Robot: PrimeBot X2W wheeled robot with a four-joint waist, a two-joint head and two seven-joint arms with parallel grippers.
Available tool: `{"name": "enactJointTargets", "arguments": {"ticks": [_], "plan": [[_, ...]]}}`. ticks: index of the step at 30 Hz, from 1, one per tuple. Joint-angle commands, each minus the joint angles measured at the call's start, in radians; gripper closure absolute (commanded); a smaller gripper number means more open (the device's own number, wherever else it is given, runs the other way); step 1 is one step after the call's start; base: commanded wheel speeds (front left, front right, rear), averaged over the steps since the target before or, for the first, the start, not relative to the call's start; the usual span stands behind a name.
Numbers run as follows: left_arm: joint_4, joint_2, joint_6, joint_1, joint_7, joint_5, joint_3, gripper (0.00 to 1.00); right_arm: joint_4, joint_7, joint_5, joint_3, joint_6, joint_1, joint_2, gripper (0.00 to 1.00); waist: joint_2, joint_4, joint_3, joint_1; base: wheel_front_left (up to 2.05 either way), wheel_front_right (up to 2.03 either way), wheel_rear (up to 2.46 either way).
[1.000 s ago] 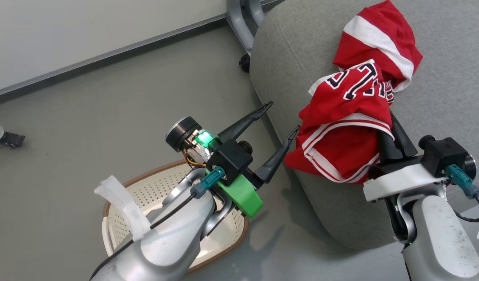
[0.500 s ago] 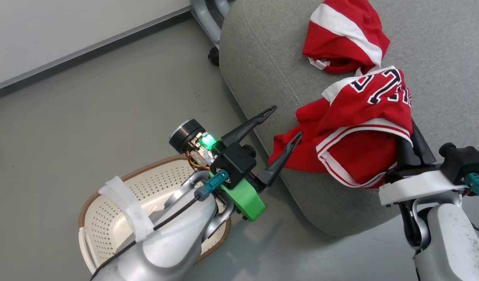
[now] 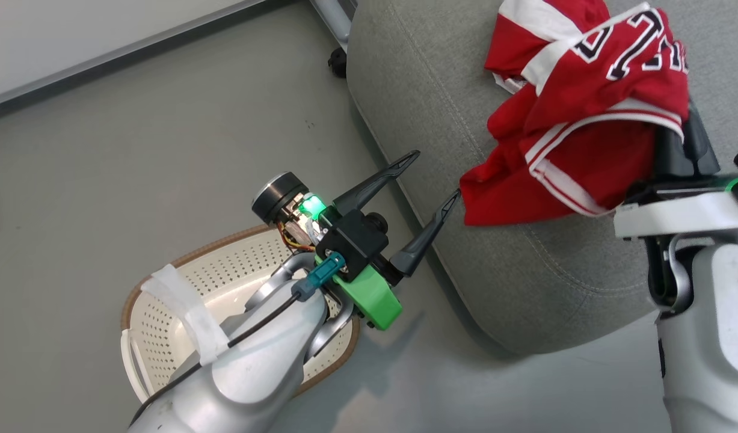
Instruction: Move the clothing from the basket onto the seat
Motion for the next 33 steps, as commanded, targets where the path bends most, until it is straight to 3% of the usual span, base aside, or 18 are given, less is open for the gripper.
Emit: {"name": "enactJointTargets", "arguments": {"ticks": [1,11,21,27,33], "plan": [[-0.001,0.013,-0.004,-0.020,0.000,0.002,0.005,0.00,-0.005,-0.003,-0.003,-0.011,-0.001,-0.040,-0.003,1.00,-0.0001,0.015,0.033,0.0000,0.00,0.00,0.00],[-0.005,0.043,-0.004,-0.093,0.003,0.024,0.000,0.00,-0.001,-0.003,-0.070,-0.111,-0.001,-0.364,-0.019,1.00,-0.0001,0.058,0.187,0.0000,0.00,0.00,0.00],[-0.016,0.053,-0.004,-0.171,0.004,0.039,-0.007,0.00,0.122,-0.002,-0.055,-0.244,-0.001,-0.664,-0.181,1.00,-0.0001,0.097,0.326,0.0000,0.00,0.00,0.00],[-0.011,0.053,-0.004,-0.193,0.002,0.046,-0.012,0.00,0.291,-0.003,-0.061,-0.248,-0.001,-0.721,-0.241,1.00,-0.0001,0.105,0.377,0.0000,0.00,0.00,0.00],[-0.006,0.058,-0.004,-0.202,-0.001,0.047,-0.017,0.00,0.439,-0.003,-0.078,-0.276,-0.001,-0.677,-0.225,1.00,-0.0001,0.110,0.395,0.0000,0.00,0.00,0.00]]}}
